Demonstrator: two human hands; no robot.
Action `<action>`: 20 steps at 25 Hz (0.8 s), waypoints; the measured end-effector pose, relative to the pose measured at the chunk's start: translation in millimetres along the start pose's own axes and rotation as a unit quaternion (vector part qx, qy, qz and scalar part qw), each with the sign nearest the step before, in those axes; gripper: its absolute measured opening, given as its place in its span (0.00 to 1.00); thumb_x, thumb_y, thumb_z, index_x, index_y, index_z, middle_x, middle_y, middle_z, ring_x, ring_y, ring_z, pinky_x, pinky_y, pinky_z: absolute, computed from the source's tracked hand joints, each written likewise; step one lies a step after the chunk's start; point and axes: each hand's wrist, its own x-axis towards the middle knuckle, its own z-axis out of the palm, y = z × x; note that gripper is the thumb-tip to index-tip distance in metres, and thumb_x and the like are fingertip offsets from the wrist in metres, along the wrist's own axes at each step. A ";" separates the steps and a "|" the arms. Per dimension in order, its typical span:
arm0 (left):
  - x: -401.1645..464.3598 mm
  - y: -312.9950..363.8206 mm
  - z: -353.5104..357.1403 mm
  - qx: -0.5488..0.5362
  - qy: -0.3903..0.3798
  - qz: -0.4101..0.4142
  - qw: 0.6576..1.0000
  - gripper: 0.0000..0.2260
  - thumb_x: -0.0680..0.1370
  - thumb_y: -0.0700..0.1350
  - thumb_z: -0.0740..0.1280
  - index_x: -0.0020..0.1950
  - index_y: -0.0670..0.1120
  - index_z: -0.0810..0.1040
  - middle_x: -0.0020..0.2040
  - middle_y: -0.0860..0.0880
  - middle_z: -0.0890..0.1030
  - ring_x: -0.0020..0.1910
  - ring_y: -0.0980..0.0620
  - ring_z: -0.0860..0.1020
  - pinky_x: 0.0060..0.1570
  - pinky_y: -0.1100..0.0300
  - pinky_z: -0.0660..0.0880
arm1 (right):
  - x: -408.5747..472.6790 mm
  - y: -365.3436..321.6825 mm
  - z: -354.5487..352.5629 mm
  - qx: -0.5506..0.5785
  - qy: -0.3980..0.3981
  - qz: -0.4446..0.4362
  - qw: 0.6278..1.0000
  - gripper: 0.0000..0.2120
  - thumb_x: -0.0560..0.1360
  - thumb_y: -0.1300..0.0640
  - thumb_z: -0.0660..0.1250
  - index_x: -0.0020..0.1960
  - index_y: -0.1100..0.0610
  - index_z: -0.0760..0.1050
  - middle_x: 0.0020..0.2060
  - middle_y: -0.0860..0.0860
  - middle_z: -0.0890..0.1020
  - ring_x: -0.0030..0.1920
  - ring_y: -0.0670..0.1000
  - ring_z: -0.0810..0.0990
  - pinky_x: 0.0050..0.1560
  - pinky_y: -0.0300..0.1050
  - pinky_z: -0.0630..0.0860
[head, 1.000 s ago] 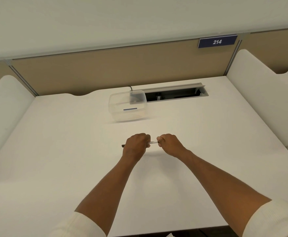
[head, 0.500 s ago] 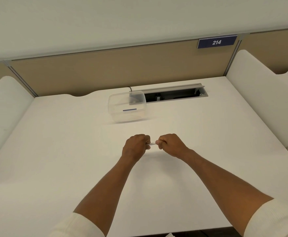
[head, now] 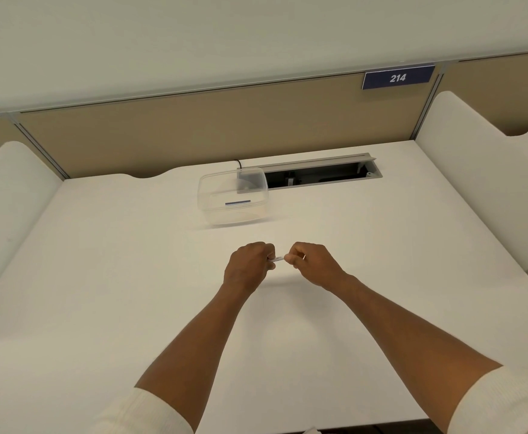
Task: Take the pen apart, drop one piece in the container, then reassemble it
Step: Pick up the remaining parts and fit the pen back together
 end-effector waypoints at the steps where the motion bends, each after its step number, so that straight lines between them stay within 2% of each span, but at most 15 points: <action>1: 0.3 -0.1 -0.7 -0.001 -0.002 -0.001 1.000 0.03 0.74 0.45 0.70 0.44 0.48 0.77 0.41 0.50 0.80 0.40 0.46 0.76 0.37 0.55 0.71 | 0.2 1.1 0.6 -0.016 0.006 -0.016 1.000 0.11 0.78 0.53 0.66 0.38 0.56 0.77 0.32 0.49 0.78 0.34 0.49 0.72 0.38 0.47 0.69; 5: -0.6 -0.6 -0.7 0.005 -0.006 0.010 1.000 0.03 0.74 0.45 0.70 0.44 0.48 0.77 0.41 0.50 0.80 0.41 0.46 0.76 0.37 0.55 0.71 | 0.9 0.6 0.0 -0.019 -0.005 -0.021 1.000 0.16 0.79 0.55 0.64 0.33 0.56 0.76 0.26 0.44 0.76 0.30 0.47 0.71 0.37 0.46 0.69; 9: 0.6 2.2 -2.3 0.002 0.004 0.016 1.000 0.04 0.74 0.45 0.71 0.44 0.48 0.77 0.41 0.50 0.80 0.40 0.46 0.77 0.37 0.55 0.71 | 1.2 -5.0 3.5 0.028 0.003 0.046 0.999 0.26 0.82 0.48 0.58 0.26 0.55 0.68 0.21 0.46 0.72 0.26 0.48 0.69 0.35 0.45 0.69; 12: 1.0 1.6 -3.7 0.006 0.008 0.017 1.000 0.04 0.74 0.45 0.71 0.44 0.48 0.77 0.41 0.50 0.80 0.40 0.45 0.77 0.37 0.55 0.71 | 0.5 -7.9 4.7 0.040 -0.006 0.068 0.997 0.29 0.82 0.44 0.56 0.25 0.56 0.70 0.21 0.48 0.75 0.25 0.48 0.71 0.36 0.43 0.71; 14: 0.2 -1.8 -3.1 0.014 0.009 0.013 1.000 0.04 0.74 0.45 0.71 0.44 0.48 0.76 0.41 0.50 0.80 0.40 0.45 0.76 0.36 0.55 0.70 | -1.2 -8.2 3.9 0.058 -0.011 0.061 0.996 0.27 0.82 0.44 0.57 0.31 0.57 0.75 0.26 0.49 0.78 0.26 0.46 0.72 0.36 0.42 0.72; 17: -1.7 -6.5 -1.6 0.022 0.011 0.003 1.000 0.05 0.74 0.45 0.70 0.43 0.48 0.75 0.40 0.50 0.79 0.39 0.45 0.76 0.34 0.56 0.69 | -3.7 -4.9 2.4 0.085 0.010 0.025 0.996 0.13 0.80 0.52 0.63 0.41 0.58 0.78 0.34 0.47 0.80 0.28 0.40 0.73 0.36 0.39 0.71; 20: -2.7 -8.2 -0.9 0.024 0.012 -0.003 1.000 0.05 0.74 0.45 0.70 0.42 0.48 0.74 0.39 0.51 0.79 0.38 0.46 0.75 0.33 0.57 0.67 | -4.2 -2.9 2.9 0.069 0.021 -0.007 0.997 0.03 0.76 0.59 0.68 0.43 0.56 0.79 0.34 0.43 0.80 0.31 0.39 0.74 0.39 0.36 0.70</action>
